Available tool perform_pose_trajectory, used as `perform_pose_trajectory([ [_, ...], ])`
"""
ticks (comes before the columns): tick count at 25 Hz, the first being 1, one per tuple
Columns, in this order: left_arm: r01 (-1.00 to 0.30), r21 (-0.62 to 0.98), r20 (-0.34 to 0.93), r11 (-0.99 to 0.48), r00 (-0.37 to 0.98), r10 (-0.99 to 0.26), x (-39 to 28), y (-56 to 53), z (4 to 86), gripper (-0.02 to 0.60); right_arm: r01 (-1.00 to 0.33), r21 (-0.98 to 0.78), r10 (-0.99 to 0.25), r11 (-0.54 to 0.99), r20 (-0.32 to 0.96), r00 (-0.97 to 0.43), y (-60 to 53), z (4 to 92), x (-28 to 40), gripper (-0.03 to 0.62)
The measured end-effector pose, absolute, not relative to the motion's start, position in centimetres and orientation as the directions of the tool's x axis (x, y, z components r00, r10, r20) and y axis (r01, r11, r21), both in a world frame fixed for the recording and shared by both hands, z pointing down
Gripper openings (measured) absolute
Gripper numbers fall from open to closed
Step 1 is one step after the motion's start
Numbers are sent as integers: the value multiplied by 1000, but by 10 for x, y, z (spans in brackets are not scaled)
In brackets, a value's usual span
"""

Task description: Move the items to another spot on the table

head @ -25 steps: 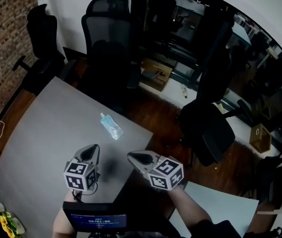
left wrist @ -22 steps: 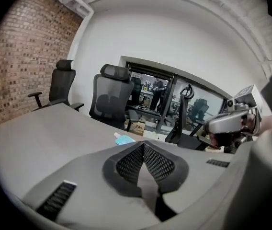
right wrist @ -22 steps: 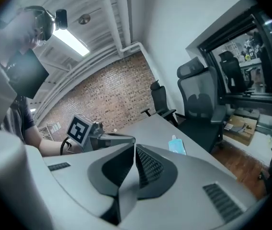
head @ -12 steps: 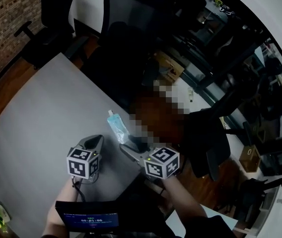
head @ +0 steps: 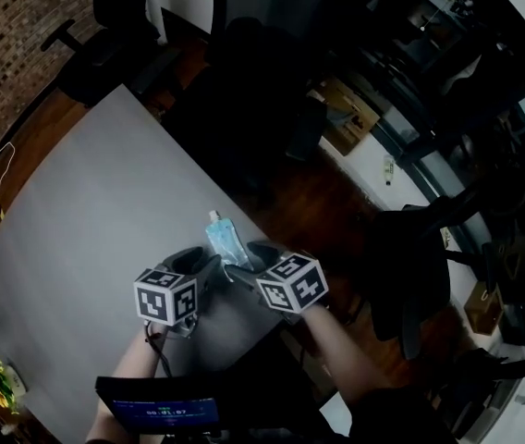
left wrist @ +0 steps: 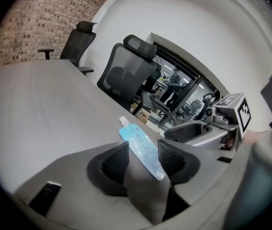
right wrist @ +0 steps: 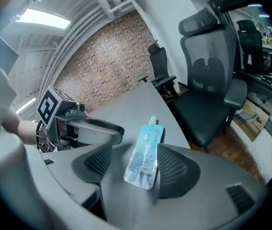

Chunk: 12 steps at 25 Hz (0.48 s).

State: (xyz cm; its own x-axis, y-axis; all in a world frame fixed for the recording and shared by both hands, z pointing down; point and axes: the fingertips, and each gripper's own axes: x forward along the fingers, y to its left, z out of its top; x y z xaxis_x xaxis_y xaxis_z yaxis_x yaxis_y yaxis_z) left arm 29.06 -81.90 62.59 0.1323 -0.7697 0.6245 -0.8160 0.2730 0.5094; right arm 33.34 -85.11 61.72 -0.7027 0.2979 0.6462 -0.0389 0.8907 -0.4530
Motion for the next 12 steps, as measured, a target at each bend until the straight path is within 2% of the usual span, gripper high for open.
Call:
perform_pose_trajectory([
  [8, -788, 535, 699, 305, 210, -683, 293, -819, 665, 207, -19, -502, 389, 865, 693, -608, -853, 645, 326, 301],
  [12, -762, 570, 681, 308, 228, -696, 294, -823, 664, 203, 24, -487, 421, 873, 727, -542, -850, 656, 329, 295],
])
